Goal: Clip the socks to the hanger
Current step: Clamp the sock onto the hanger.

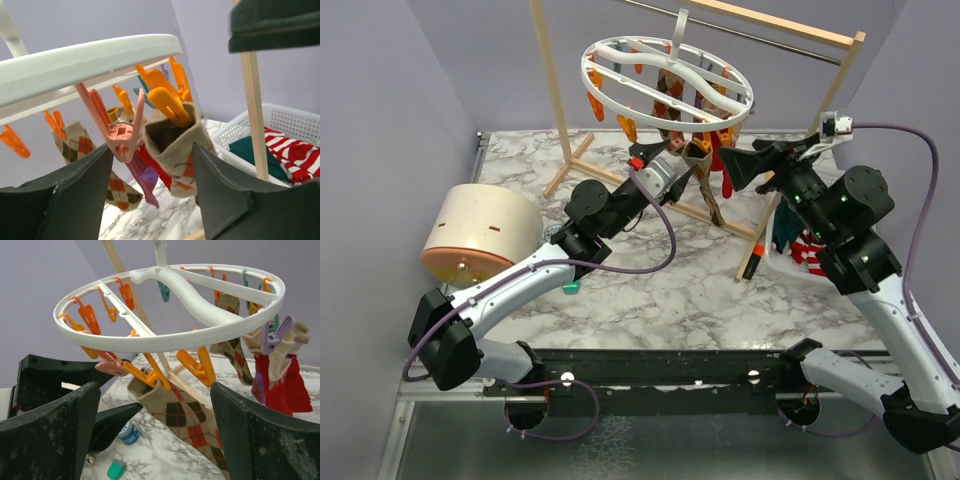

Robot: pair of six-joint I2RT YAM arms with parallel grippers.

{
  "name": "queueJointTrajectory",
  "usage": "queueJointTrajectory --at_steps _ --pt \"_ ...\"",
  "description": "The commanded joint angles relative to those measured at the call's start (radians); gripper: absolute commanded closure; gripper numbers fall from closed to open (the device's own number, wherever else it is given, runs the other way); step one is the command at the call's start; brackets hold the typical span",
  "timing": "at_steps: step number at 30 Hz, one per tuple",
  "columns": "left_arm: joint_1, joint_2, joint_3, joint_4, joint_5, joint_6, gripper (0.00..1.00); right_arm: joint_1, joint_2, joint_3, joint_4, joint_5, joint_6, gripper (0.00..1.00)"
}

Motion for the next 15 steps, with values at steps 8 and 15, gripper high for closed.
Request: queueJointTrajectory --at_steps 8,15 --pt "-0.005 -0.152 -0.183 0.021 -0.054 -0.004 0.1 0.002 -0.187 -0.163 -0.056 -0.098 -0.131 0.05" --pt "-0.005 -0.321 -0.37 -0.008 -0.197 -0.074 0.01 0.002 -0.25 -0.323 -0.085 0.018 -0.064 0.03"
